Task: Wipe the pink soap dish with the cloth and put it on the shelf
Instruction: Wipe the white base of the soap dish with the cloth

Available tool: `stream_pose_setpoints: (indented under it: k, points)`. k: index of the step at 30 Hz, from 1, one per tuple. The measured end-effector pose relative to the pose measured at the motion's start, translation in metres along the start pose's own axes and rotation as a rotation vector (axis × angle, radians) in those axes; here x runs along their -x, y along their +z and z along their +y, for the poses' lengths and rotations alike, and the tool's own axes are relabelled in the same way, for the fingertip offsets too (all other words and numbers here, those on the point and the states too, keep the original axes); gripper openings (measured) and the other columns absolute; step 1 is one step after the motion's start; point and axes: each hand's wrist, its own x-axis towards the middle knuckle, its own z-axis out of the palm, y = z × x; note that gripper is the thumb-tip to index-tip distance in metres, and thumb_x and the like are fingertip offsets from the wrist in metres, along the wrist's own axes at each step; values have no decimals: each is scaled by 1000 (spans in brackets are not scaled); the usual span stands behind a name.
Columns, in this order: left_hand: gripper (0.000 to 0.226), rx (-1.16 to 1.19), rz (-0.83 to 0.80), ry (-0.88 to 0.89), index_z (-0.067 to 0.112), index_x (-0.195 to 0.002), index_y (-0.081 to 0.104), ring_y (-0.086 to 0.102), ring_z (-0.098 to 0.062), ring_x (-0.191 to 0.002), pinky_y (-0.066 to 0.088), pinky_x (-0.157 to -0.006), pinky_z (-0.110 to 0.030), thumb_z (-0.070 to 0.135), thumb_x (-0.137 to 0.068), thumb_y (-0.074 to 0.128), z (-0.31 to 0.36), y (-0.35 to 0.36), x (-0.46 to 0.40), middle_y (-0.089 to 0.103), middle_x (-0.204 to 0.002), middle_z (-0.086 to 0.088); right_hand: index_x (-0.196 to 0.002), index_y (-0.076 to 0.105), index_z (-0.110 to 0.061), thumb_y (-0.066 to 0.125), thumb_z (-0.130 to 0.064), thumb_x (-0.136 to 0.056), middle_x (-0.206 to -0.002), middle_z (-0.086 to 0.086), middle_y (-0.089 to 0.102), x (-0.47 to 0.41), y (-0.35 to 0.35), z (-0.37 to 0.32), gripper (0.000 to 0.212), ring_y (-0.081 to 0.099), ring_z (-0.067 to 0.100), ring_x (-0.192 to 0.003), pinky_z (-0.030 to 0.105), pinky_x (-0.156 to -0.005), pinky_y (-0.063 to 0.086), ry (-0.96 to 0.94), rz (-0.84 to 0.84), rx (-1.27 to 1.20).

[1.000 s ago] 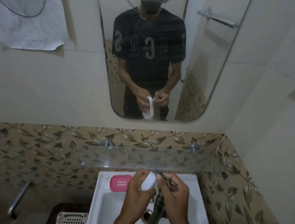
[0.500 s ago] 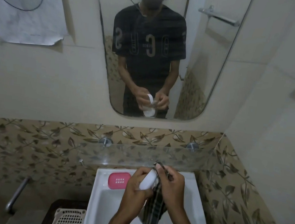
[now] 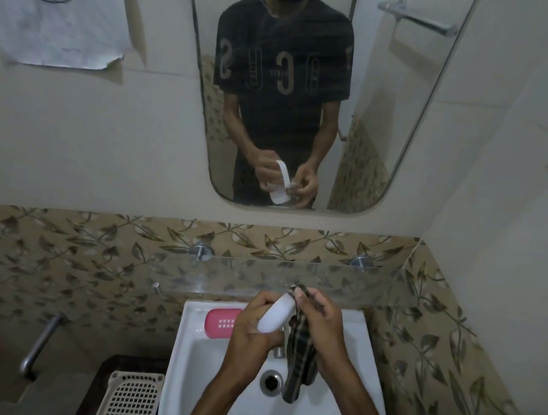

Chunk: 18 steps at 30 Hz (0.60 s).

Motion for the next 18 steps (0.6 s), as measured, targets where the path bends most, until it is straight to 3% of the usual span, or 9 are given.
stream_pose_setpoints:
  k: [4,8,10,13,15,18]
  points:
    - [51,-4,19,41,41,-94,73,67,-1,-84,50,-69,-15,0,-64,64,-3,-1,1,70,-96,13,-114,73,-10,65,-26,-100,-97,12,78,-14,-6,-2,23,76,20,-78,30,-62,59,340,-84,-222]
    - [50,-60,37,-19,44,-103,73,70,5,-94,52,-74,-10,6,-71,70,-4,-4,-4,75,-102,28,-117,71,-4,67,-25,-99,-98,14,72,-19,-8,-3,28,69,21,-82,31,-66,57,333,-87,-282]
    - [38,-188,-47,-70,39,-93,73,69,9,-86,52,-69,-11,7,-73,73,-5,-10,-10,74,-92,34,-114,72,-3,69,-22,-96,-90,12,69,-21,-11,-10,26,67,16,-75,27,-63,55,242,-89,-253]
    - [16,-368,-106,-146,29,-86,74,66,2,-66,47,-55,-13,19,-73,76,-3,-17,-18,74,-75,20,-98,76,-18,70,-20,-95,-82,-1,71,-15,-15,-25,7,64,5,-63,20,-54,51,-7,-150,42]
    - [16,-393,-91,-151,27,-81,73,64,2,-62,45,-52,-13,23,-66,70,-1,-14,-21,71,-70,19,-92,73,-26,69,-22,-97,-87,-9,72,-7,-8,-28,8,67,5,-76,17,-62,53,-240,-203,338]
    - [24,-361,-111,-101,45,-77,72,68,8,-71,49,-57,-11,23,-71,65,2,-2,-17,72,-74,28,-94,73,-25,70,-35,-90,-98,-14,67,10,4,-22,11,66,7,-94,17,-81,53,-486,-228,599]
